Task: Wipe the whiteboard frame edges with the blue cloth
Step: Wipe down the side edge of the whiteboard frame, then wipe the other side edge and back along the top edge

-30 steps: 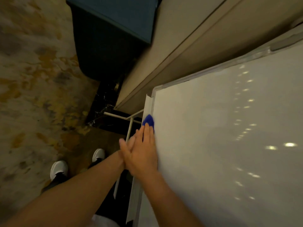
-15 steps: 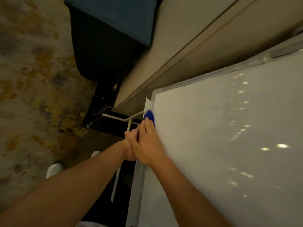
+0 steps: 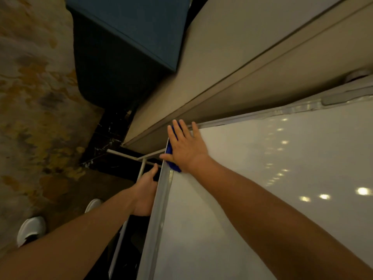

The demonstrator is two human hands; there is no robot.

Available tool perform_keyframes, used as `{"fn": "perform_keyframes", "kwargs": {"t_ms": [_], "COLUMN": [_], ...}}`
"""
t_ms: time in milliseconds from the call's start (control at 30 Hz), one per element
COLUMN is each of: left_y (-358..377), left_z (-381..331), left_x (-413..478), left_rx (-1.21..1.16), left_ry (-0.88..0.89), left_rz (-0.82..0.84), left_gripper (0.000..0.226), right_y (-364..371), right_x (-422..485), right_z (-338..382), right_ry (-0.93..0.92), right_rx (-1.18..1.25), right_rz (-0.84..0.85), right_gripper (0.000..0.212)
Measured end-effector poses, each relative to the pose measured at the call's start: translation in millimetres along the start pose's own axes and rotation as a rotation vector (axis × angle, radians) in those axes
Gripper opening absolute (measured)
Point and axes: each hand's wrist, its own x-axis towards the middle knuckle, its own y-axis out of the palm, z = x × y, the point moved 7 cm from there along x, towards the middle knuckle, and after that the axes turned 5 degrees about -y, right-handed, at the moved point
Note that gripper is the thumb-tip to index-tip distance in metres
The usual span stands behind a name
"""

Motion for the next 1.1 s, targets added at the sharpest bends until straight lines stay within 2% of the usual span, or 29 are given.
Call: {"fn": "perform_keyframes", "kwargs": {"t_ms": [67, 200, 333, 467, 633, 700, 767, 800, 833, 933, 1000, 1100], "left_y": [-4.8, 0.1, 21.2, 29.5, 31.4, 33.5, 38.7, 41.2, 42.7, 40.3, 37.8, 35.2], "left_z": [-12.8, -63.1, -95.1, -103.2, -115.8, -135.3, -155.2, -159.5, -161.7, -163.0, -157.7, -160.1], "left_x": [10.8, 25.9, 26.1, 30.2, 28.4, 29.0, 34.9, 39.3, 43.0, 54.1, 57.4, 65.4], "left_rx": [-0.057, -0.100, -0.061, 0.003, 0.167, 0.260, 0.274, 0.241, 0.198, 0.054, 0.053, 0.035], "left_ry": [0.028, 0.207, 0.288, 0.312, 0.311, 0.427, 0.553, 0.561, 0.552, 0.456, 0.379, 0.350], "left_rz": [-0.063, -0.240, -0.281, -0.331, -0.473, -0.522, -0.479, -0.442, -0.425, -0.391, -0.394, -0.372], "left_gripper": [0.095, 0.086, 0.081, 0.073, 0.071, 0.057, 0.034, 0.026, 0.026, 0.032, 0.037, 0.041], "right_y": [-7.9, -11.5, -15.0, -33.5, -52.7, -51.7, -50.5, -46.1, -40.0, -22.2, -12.6, -11.1], "right_x": [12.0, 18.2, 15.4, 16.7, 10.6, 10.7, 15.5, 17.8, 20.7, 25.3, 25.3, 30.7], "right_z": [-16.4, -25.0, -22.8, -44.8, -90.3, -95.4, -89.5, -86.0, -84.5, -83.6, -83.2, -82.9], "right_ry": [-0.014, -0.075, -0.068, 0.085, 0.239, 0.242, 0.185, 0.151, 0.123, 0.052, 0.018, 0.001], "right_rx": [0.022, 0.096, 0.101, 0.115, 0.308, 0.424, 0.467, 0.447, 0.419, 0.423, 0.396, 0.293], "right_rz": [-0.001, -0.020, -0.051, -0.101, -0.104, -0.072, -0.022, 0.008, 0.029, 0.153, 0.217, 0.262], "right_gripper": [0.078, 0.055, 0.036, 0.034, 0.025, 0.029, 0.029, 0.025, 0.026, 0.053, 0.066, 0.074]}}
